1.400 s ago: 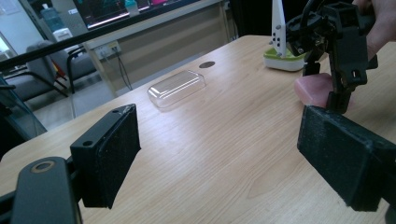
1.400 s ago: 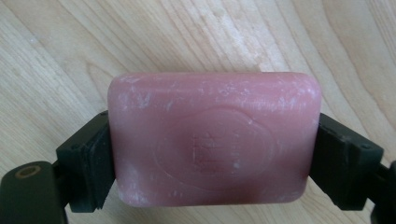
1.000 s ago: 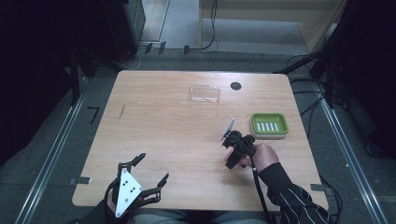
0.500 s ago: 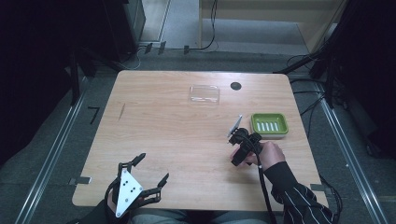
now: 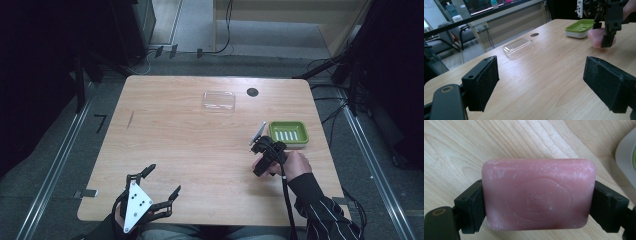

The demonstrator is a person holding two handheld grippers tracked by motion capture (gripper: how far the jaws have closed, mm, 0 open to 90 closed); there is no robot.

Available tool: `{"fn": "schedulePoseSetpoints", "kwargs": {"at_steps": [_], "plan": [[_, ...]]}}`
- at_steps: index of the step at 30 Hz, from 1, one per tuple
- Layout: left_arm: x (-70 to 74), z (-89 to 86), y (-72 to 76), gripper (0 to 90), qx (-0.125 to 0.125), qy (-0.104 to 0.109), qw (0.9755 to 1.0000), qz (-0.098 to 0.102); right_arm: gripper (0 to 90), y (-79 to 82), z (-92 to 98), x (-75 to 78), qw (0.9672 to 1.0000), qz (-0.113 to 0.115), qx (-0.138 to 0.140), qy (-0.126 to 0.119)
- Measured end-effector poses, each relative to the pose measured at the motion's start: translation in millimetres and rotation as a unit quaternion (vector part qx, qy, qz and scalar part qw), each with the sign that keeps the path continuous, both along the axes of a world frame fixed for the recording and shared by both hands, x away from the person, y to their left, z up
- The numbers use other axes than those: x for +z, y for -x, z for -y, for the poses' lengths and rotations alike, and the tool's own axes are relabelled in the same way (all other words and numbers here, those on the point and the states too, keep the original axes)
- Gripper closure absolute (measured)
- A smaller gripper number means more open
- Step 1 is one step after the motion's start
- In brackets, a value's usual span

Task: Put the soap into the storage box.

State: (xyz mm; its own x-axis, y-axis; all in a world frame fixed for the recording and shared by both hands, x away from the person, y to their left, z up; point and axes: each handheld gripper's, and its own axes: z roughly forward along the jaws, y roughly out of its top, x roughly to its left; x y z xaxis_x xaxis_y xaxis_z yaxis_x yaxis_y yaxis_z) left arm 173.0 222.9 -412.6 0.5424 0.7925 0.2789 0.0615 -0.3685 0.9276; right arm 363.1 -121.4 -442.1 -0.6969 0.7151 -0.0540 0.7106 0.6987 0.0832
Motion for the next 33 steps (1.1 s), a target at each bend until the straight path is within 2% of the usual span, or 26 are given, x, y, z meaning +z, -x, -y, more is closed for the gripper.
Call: {"fn": "schedulePoseSetpoints", "kwargs": {"at_steps": [21,33], "plan": [[0.0,0.1,0.3,13.6,0.000,0.000,1.0000,0.001,13.6,-7.6,28.1,8.7,0.9995,0.004,-0.032,-0.002],[0.0,0.2,0.1,13.6,0.000,0.000,1.0000,0.001,13.6,-13.7,45.5,17.9,0.9984,0.015,-0.053,-0.010]]}}
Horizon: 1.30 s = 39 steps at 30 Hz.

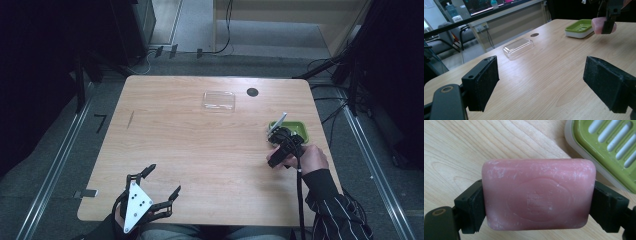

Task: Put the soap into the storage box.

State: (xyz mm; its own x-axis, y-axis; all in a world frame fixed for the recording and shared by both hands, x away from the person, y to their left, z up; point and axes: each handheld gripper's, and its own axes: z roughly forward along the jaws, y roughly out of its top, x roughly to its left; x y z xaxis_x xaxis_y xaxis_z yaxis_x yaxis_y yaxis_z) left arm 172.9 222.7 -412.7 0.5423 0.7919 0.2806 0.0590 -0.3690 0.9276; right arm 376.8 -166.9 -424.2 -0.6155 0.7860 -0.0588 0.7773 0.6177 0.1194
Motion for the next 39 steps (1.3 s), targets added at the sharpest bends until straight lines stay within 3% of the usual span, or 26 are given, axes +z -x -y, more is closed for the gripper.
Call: {"fn": "schedulePoseSetpoints", "kwargs": {"at_steps": [32,39], "plan": [[-0.2,0.5,-0.1,13.6,0.000,-0.001,1.0000,-0.001,13.6,-13.1,28.7,8.1,0.9990,0.012,-0.043,-0.001],[-0.3,0.5,-0.1,13.6,0.000,-0.002,1.0000,-0.001,13.6,-16.1,28.9,11.4,0.9987,0.026,-0.044,-0.003]]}}
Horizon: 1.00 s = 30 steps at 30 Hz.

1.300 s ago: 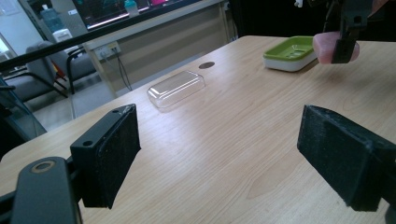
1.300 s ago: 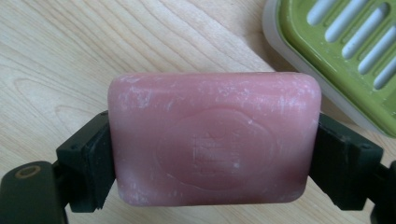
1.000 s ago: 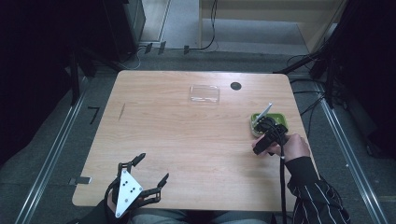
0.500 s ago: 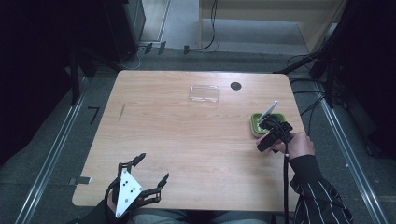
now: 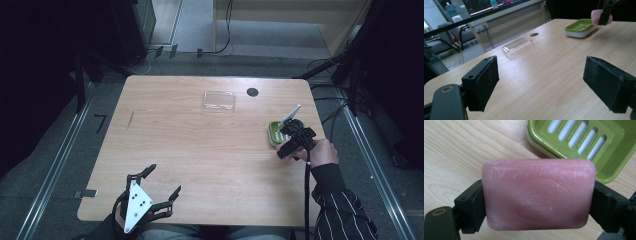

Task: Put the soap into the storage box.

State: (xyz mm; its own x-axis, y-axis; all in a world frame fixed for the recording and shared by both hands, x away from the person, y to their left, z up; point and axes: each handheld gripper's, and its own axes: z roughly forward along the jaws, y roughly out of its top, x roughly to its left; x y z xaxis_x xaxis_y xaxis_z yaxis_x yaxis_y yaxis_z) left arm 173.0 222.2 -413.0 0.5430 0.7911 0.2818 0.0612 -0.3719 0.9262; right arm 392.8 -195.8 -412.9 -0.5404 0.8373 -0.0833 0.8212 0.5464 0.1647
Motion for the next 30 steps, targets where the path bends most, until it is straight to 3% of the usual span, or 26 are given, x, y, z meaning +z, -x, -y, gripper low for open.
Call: {"fn": "schedulePoseSetpoints", "kwargs": {"at_steps": [9,30], "plan": [[-0.1,0.2,0.0,13.6,0.000,-0.001,1.0000,0.000,13.6,-5.9,0.3,2.5,1.0000,0.005,-0.004,-0.004],[-0.1,0.1,0.1,13.6,0.000,0.001,1.0000,0.000,13.6,-26.9,9.3,-1.5,0.9989,-0.003,-0.045,-0.014]]}}
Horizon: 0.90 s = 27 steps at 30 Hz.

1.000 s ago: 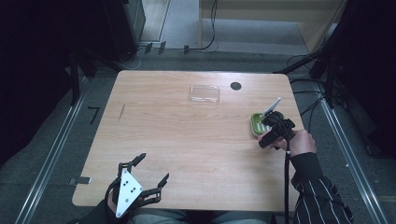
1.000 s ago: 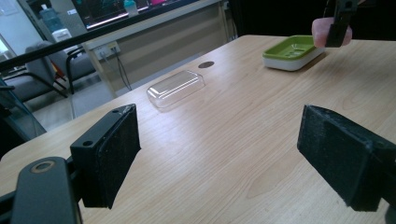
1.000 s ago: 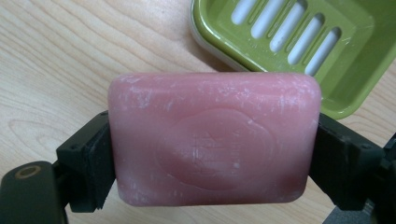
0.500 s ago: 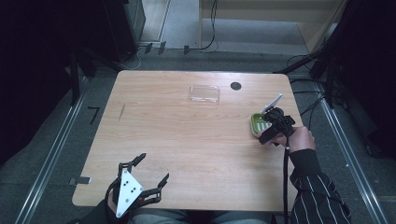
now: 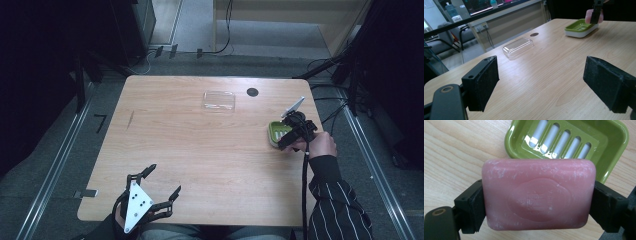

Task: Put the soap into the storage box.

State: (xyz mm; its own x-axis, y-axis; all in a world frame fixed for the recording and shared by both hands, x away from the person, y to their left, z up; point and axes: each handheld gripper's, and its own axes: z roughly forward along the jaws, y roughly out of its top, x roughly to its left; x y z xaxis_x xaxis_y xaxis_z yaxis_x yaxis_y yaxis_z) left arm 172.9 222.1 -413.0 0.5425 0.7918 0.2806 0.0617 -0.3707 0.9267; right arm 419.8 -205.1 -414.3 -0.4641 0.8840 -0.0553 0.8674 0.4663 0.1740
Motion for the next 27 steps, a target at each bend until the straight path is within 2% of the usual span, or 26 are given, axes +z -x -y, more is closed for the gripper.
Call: {"fn": "schedulePoseSetpoints", "kwargs": {"at_steps": [27], "plan": [[0.0,-0.1,0.0,13.6,0.000,-0.001,1.0000,0.000,13.6,-19.5,5.6,-5.7,0.9992,0.001,-0.041,-0.006]]}}
